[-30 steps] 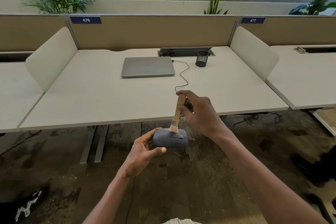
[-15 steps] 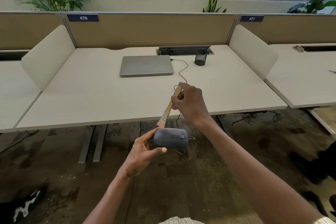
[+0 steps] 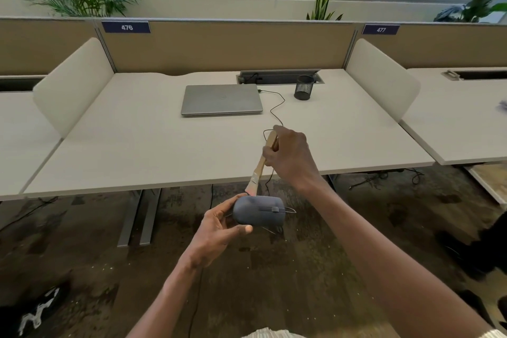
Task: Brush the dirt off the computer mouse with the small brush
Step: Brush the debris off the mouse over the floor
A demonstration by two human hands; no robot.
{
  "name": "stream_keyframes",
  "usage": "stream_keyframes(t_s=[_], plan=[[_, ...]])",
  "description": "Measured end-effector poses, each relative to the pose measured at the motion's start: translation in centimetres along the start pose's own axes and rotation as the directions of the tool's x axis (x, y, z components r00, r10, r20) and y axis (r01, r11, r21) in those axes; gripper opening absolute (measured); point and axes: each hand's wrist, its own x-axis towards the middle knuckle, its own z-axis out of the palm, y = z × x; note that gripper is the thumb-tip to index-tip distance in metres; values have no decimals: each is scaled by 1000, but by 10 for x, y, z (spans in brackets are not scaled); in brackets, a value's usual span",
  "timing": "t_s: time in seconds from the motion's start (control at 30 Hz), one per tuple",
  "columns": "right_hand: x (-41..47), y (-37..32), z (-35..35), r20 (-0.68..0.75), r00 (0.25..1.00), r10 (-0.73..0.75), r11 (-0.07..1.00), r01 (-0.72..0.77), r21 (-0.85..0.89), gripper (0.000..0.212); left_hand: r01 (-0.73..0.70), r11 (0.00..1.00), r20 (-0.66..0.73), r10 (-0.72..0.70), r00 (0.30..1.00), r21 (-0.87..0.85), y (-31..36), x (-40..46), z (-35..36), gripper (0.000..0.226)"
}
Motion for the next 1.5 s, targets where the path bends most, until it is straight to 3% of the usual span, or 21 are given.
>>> stream_keyframes(t_s=[0.33, 0.43, 0.6, 0.7, 0.83, 1.03, 1.2, 1.4, 1.5], plan=[[-4, 21, -8, -23, 1000, 9, 996, -11, -93, 8, 5, 998, 3, -5, 1000, -62, -2, 0, -1, 76], [-5, 20, -7, -73, 997, -29, 999, 28, -17, 10, 9, 998, 6, -8, 1000, -67, -2, 0, -2, 75], [-8, 22, -4, -38, 999, 0, 1000, 1, 16, 15, 5, 998, -6, -5, 1000, -64, 0, 0, -2, 78], [-6, 29, -6, -25, 999, 36, 997, -38, -68, 9, 11, 997, -22, -13, 1000, -81, -3, -2, -4, 79], [-6, 28, -11, -67, 998, 3, 981, -16, -192, 19, 17, 995, -24, -19, 1000, -94, -2, -3, -6, 83], [-9, 20, -8, -110, 992, -62, 997, 56, -61, 20, 16, 993, -26, -19, 999, -119, 0, 0, -8, 84], [-12, 34, -12, -95, 995, -22, 992, 10, -124, 33, 31, 989, -23, -35, 999, -144, -1, -2, -8, 90], [-17, 17, -17, -77, 993, -89, 961, 106, 256, 39, 21, 994, -12, -22, 1000, -112, 1, 0, -6, 89], [-25, 7, -9, -20, 980, -197, 945, 195, 262, 41, 15, 996, -29, -18, 999, -94, 1, 2, -4, 81]])
